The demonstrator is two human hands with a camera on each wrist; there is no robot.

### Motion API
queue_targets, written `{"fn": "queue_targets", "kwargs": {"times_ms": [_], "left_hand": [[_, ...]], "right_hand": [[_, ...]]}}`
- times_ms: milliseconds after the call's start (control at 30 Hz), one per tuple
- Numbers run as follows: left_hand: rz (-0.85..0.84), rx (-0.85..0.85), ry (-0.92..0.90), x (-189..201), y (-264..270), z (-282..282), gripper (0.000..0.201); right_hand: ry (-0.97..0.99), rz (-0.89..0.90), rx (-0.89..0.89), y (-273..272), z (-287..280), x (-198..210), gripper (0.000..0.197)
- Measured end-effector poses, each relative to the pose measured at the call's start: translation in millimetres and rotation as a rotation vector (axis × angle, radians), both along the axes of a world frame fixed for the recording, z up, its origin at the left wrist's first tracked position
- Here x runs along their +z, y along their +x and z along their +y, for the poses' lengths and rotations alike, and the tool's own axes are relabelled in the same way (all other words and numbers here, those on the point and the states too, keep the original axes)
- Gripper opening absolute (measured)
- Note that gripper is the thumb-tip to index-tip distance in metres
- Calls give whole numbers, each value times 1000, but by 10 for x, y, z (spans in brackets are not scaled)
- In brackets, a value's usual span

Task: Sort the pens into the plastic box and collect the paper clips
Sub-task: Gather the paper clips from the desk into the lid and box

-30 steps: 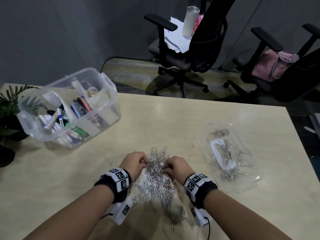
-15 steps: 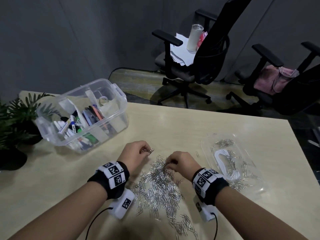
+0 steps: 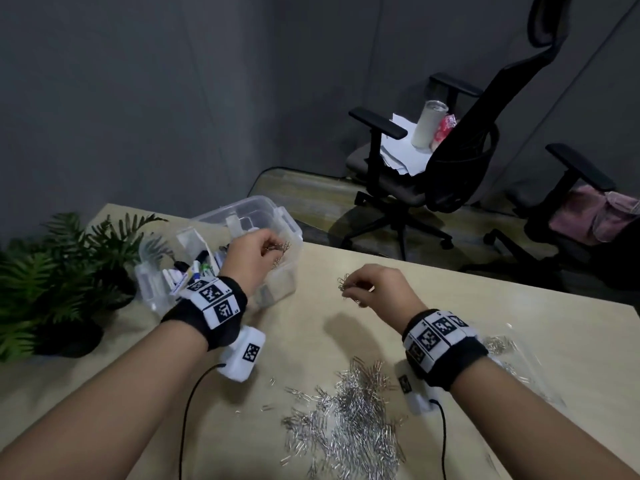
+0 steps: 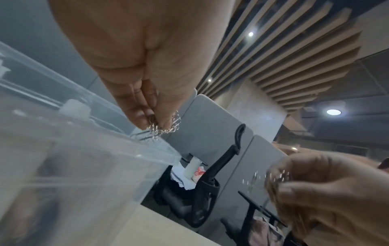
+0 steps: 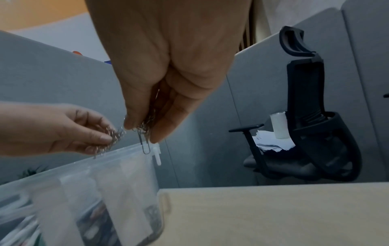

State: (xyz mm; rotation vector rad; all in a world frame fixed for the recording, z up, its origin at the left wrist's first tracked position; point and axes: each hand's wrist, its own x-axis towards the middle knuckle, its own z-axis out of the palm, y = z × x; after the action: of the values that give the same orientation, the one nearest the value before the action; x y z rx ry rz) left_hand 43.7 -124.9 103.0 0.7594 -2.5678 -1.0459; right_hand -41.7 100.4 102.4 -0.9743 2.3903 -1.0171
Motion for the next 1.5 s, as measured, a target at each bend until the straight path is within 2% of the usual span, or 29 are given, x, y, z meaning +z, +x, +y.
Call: {"fn": "queue_targets", "kwargs": {"times_ms": [267,567,700,767,967,1100,1200,1300,1433,1500], "left_hand": [[-159,-40,75,-276,-116,-257,12],[-34,-67,201,-155,-13,-460,17],[24,-73,217,-101,43,-466,19],[42,-88,220,-57,85,-431,18],[66,-161,231,34,213,-191,16],[32,-267,271,-83,391,153,18],[-118,-291,276,-418,562,494,29],[-319,-380,277,-780,724,832,51],[-410,-482,184,-1086,767,1167,78],[-456,-506,143,-1206,701,1294,88]], "right_hand": [[-84,34,-8,-117,-727,40,5],[-28,138,-4,-140,-1444,-116,10],[115,171,62,-145,-1525,-156,18],[109,171,65,-140,-1499,-144,21],[-45,177,-16,-85,-1141,-109,9],[42,140,-111,32,-535,-318,14],[301,62,-128,184,-26,-610,33],[532,-44,-123,381,422,-870,55],[661,-171,-147,580,842,-1089,85],[686,-168,-125,621,957,-1148,94]]}}
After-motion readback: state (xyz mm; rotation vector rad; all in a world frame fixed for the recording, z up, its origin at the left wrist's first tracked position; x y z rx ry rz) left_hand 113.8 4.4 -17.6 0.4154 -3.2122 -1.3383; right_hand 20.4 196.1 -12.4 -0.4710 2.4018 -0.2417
